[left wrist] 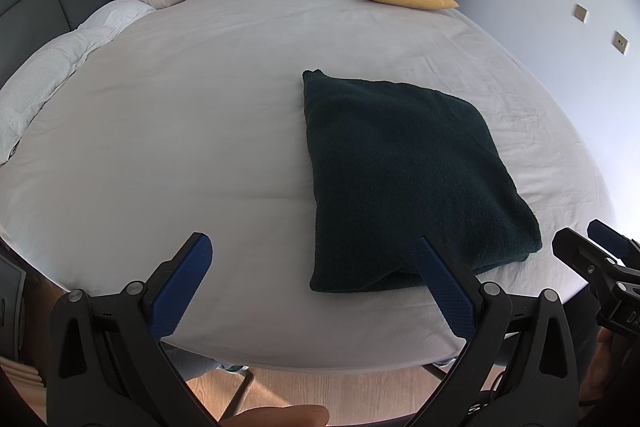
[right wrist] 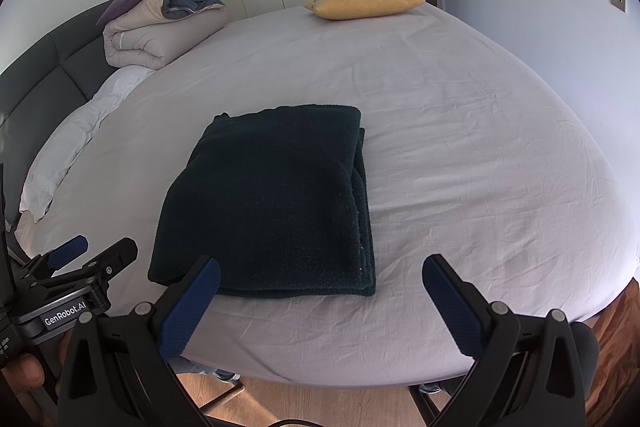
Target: Fold small clothes
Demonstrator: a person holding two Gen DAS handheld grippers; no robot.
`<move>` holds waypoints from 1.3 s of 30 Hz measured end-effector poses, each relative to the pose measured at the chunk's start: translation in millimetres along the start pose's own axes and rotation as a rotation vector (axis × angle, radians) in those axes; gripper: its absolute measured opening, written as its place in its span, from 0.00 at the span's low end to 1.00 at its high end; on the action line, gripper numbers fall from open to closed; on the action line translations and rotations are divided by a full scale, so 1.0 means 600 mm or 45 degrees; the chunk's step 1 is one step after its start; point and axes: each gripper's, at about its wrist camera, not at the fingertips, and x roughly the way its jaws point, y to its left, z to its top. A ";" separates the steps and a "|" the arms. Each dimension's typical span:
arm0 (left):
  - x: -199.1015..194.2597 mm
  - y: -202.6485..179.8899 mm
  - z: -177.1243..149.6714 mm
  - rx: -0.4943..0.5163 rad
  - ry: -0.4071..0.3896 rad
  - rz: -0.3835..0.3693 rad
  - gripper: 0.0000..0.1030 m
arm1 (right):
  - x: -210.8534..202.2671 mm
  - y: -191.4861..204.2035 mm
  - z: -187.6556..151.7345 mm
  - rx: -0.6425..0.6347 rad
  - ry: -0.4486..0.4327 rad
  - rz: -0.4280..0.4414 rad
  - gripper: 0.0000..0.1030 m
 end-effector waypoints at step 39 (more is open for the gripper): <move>0.004 0.002 -0.007 0.004 0.009 -0.005 1.00 | 0.001 -0.001 -0.004 0.008 0.007 0.002 1.00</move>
